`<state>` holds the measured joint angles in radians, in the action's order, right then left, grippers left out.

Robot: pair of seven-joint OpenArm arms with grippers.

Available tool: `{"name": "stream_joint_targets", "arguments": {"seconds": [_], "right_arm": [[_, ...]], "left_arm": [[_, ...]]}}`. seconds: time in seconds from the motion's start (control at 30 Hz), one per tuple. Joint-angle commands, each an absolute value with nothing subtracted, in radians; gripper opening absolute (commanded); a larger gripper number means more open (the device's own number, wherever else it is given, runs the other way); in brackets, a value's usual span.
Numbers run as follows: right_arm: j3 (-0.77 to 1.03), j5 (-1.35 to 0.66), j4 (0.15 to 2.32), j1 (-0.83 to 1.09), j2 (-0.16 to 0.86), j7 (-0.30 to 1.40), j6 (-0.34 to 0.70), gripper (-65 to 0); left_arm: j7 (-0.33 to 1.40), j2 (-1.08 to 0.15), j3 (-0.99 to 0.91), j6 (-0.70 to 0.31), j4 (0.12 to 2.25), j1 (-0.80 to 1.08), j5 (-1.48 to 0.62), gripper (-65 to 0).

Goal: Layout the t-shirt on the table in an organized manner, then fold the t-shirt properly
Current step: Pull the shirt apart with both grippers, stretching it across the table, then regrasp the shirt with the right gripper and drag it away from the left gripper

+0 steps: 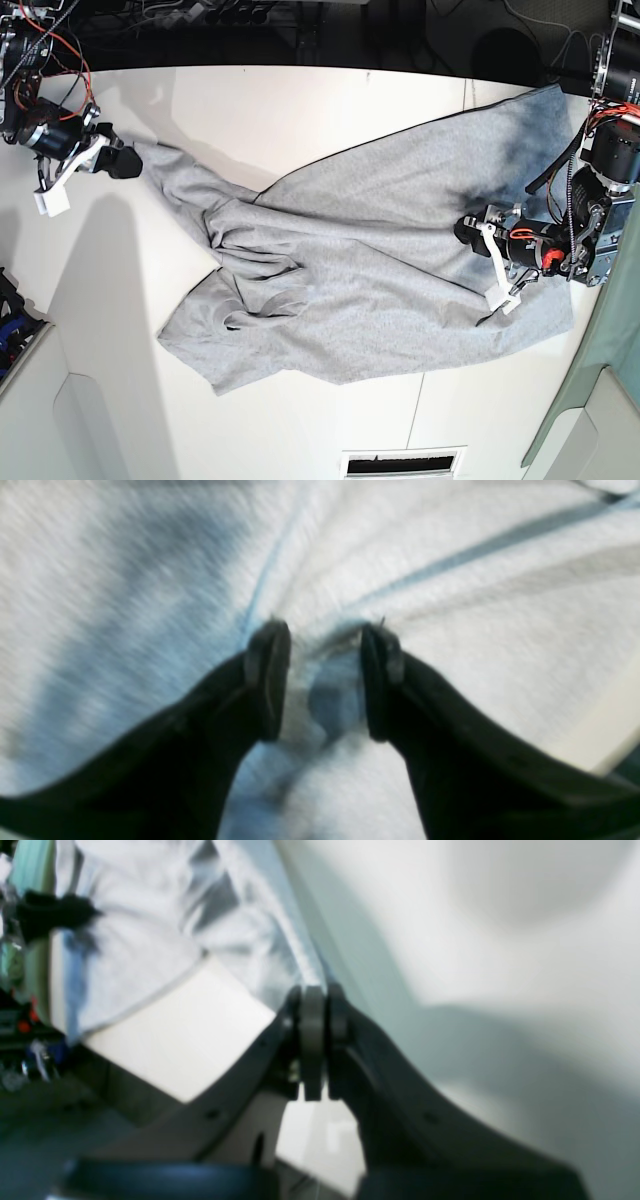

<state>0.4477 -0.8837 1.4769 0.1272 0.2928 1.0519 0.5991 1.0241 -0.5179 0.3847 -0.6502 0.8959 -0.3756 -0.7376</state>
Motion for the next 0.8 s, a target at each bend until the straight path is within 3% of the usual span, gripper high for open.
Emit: {"name": "stream_joint_targets", "arguments": {"seconds": [0.0, 0.3, 0.5, 0.53, 0.6, 0.63, 0.67, 0.77], "right_arm": [[0.454, -0.926, 1.506, 0.147, 0.308, 1.036, 0.611, -65.0], [0.454, -1.002, 1.541, 0.332, 0.308, 1.036, 0.611, -65.0], [0.455, -0.983, 1.543, 0.340, 0.308, 1.031, 0.610, -65.0], [0.455, -0.983, 1.545, 0.336, 0.308, 1.033, 0.609, -60.4], [0.455, -0.967, 1.549, 0.322, 0.308, 1.032, 0.604, -40.3], [0.459, -0.961, 1.554, 0.311, 0.307, 1.031, 0.602, -33.4], [0.464, -0.960, 1.560, 0.299, 0.307, 1.030, 0.603, -29.9], [0.490, -0.947, 1.600, 0.249, 0.302, 1.017, 0.603, -29.6]], "left_arm": [[1.145, -0.521, 0.397, -0.651, 0.876, -0.346, -0.701, -36.8], [1.166, -0.574, 0.397, -0.698, 0.900, -0.347, -1.010, -36.8], [1.230, -0.669, 0.397, -0.698, 1.017, -0.346, -1.162, -36.8], [1.238, -0.688, 0.397, -0.698, 1.034, -0.346, -1.184, -36.9], [1.238, -0.726, 0.397, -0.698, 1.064, -0.347, -1.210, -36.8], [1.238, -0.743, 0.395, -0.698, 1.079, -0.347, -1.224, -36.9], [1.239, -0.756, 0.389, -0.698, 1.093, -0.349, -1.237, -36.8], [1.238, -0.786, 0.352, -0.698, 1.127, -0.348, -1.247, -36.8]]}}
